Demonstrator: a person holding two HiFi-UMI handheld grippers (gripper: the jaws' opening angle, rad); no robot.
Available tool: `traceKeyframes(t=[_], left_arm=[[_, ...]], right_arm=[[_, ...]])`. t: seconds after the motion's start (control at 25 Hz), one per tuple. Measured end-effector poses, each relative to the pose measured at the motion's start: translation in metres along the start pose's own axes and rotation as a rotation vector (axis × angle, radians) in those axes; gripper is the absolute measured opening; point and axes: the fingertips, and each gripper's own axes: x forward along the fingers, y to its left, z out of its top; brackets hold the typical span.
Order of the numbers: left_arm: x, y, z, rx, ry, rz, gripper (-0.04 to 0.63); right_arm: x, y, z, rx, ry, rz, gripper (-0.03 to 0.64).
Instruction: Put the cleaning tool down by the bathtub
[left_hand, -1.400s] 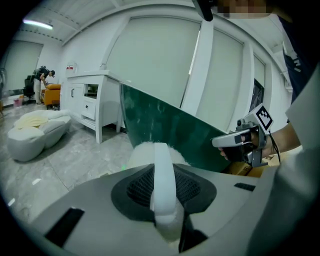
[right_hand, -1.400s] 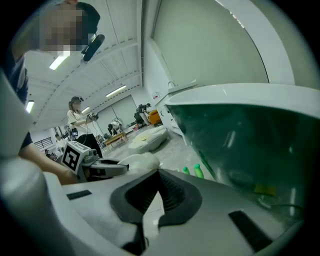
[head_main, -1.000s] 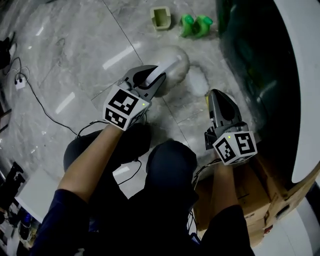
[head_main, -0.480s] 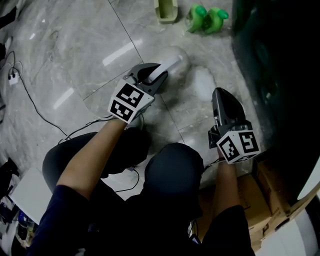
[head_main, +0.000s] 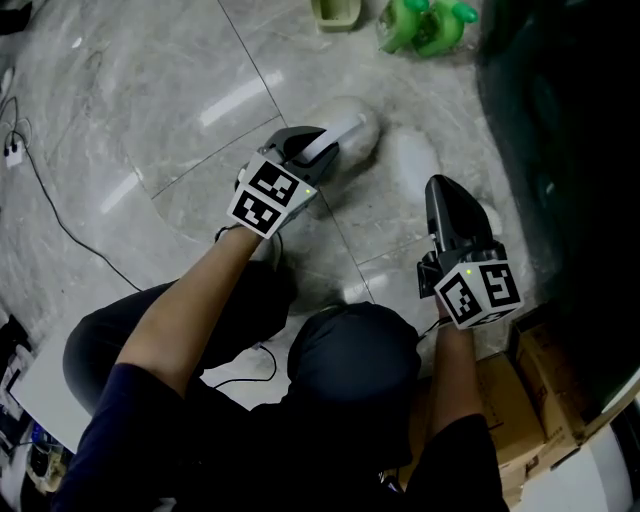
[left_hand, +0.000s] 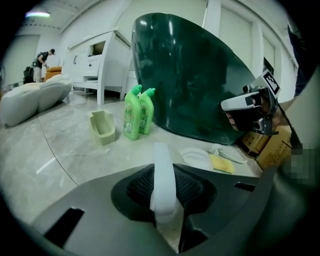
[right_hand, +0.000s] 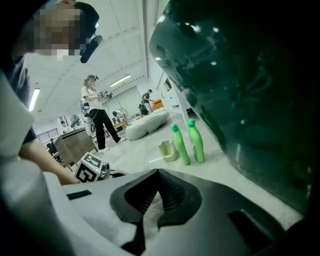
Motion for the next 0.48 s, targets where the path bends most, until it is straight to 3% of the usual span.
traceKeyframes(t=[0.48], left_arm=[[0.025, 0.002, -0.044, 0.026, 0.063, -0.007, 0.109]], right_arm=[[0.004, -0.007, -0.024, 0.007, 0.027, -0.004, 0.005]])
